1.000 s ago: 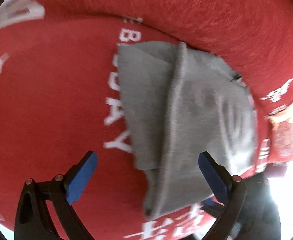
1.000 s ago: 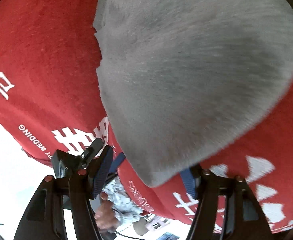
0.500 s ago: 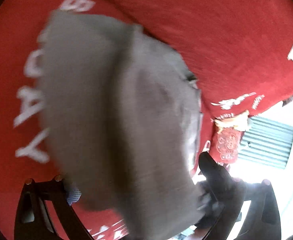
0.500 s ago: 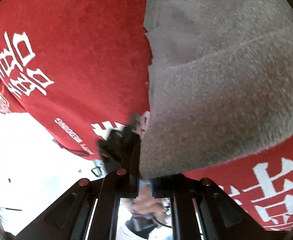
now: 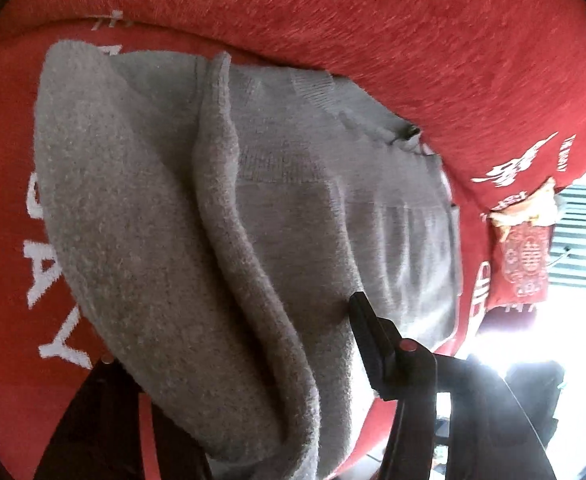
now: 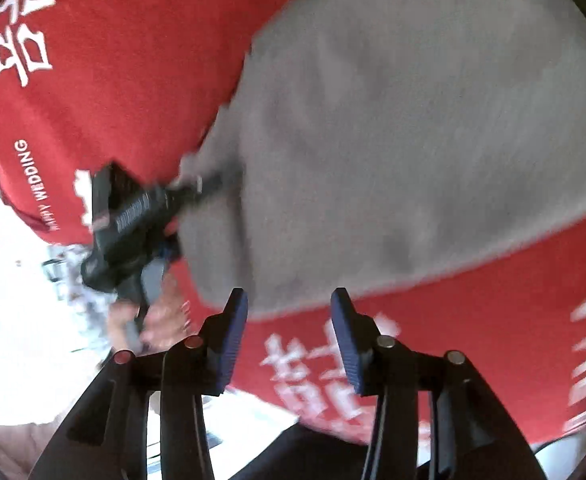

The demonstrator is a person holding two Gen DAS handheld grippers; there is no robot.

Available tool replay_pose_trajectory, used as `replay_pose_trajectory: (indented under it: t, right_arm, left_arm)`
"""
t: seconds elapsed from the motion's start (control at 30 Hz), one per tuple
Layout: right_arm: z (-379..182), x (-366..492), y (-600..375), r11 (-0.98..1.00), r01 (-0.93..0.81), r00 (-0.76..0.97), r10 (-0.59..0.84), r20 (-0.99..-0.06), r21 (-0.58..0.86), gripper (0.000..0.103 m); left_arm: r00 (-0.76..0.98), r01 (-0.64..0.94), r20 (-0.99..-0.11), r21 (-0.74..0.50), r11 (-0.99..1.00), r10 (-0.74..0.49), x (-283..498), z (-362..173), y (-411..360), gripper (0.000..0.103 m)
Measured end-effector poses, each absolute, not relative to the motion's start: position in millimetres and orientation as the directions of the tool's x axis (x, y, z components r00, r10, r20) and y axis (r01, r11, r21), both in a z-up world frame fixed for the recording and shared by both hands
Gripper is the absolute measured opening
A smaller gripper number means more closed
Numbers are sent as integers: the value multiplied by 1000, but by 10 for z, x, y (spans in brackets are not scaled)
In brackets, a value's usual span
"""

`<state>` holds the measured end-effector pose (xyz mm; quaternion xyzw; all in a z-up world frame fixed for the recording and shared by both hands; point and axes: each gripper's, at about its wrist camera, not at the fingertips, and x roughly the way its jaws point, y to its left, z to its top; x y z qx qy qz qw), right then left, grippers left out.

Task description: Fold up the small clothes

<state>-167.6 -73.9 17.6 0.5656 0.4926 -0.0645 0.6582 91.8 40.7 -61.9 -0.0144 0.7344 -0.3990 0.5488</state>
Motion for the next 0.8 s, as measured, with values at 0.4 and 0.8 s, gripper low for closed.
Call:
replay_pose_trajectory:
  t: [0.4, 0.8]
  right_arm:
    - [53, -1088, -1306, 557, 681, 388, 275, -880, 475, 10]
    - [-151, -1180, -1280, 591, 627, 360, 358, -862, 507, 8]
  left_arm:
    - [-342, 455, -854, -515, 727, -391, 873, -648, 357, 50]
    - [-228, 539, -827, -547, 641, -514, 676, 171, -6, 22]
